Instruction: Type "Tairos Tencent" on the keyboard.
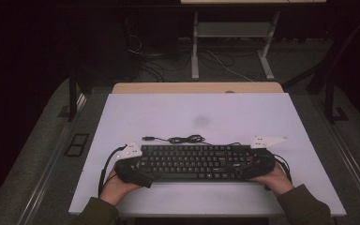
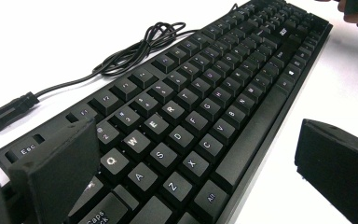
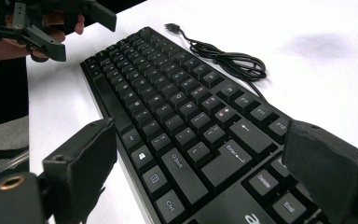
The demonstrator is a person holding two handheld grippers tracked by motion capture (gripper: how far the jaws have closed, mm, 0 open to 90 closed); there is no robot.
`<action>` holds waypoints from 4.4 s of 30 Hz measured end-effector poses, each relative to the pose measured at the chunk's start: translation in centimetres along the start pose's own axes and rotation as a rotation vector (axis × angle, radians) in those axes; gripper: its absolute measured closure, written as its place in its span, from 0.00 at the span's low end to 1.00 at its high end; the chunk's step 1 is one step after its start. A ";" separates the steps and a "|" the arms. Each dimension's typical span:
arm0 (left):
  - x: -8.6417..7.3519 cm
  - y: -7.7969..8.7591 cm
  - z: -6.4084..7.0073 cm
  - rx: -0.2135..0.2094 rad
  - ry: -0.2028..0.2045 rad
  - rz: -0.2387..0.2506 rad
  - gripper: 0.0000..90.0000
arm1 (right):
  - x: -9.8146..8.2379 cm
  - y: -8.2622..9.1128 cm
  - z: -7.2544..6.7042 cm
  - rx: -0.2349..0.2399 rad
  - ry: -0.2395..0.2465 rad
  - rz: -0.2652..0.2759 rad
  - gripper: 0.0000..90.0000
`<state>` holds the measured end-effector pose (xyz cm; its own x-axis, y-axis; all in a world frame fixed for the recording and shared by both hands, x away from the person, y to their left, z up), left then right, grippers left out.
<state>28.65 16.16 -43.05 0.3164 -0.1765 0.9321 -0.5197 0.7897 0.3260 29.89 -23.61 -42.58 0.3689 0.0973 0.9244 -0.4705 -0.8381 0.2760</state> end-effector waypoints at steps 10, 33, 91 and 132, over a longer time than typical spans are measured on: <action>0.0 0.0 0.0 0.000 0.001 0.002 0.00 | 0.2 -0.7 -0.3 0.014 0.013 -0.006 0.11; 0.0 0.0 0.0 0.001 0.003 0.005 0.00 | 0.5 -3.0 -0.6 0.045 0.028 -0.031 0.11; 0.1 0.1 0.0 0.005 0.000 0.007 0.00 | -0.9 -4.4 -0.7 0.099 0.118 -0.210 0.99; 0.7 -1.8 -0.2 0.014 0.000 0.015 0.00 | -1.1 -4.5 -0.8 0.095 0.140 -0.239 0.99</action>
<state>29.99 14.67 -42.98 0.3086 -0.1651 0.9368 -0.5351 0.7841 0.3144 30.98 -19.55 -44.67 0.3427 0.3655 0.8655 -0.3042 -0.8284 0.4703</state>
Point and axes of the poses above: each handheld gripper's, and its own axes: y roughly backward along the jaws, x roughly out of its top, z roughly to its right, the point moved 1 cm from there along -y, roughly forward along the jaws, and after that the axes turned 14 degrees about z, right-handed, at the moved point
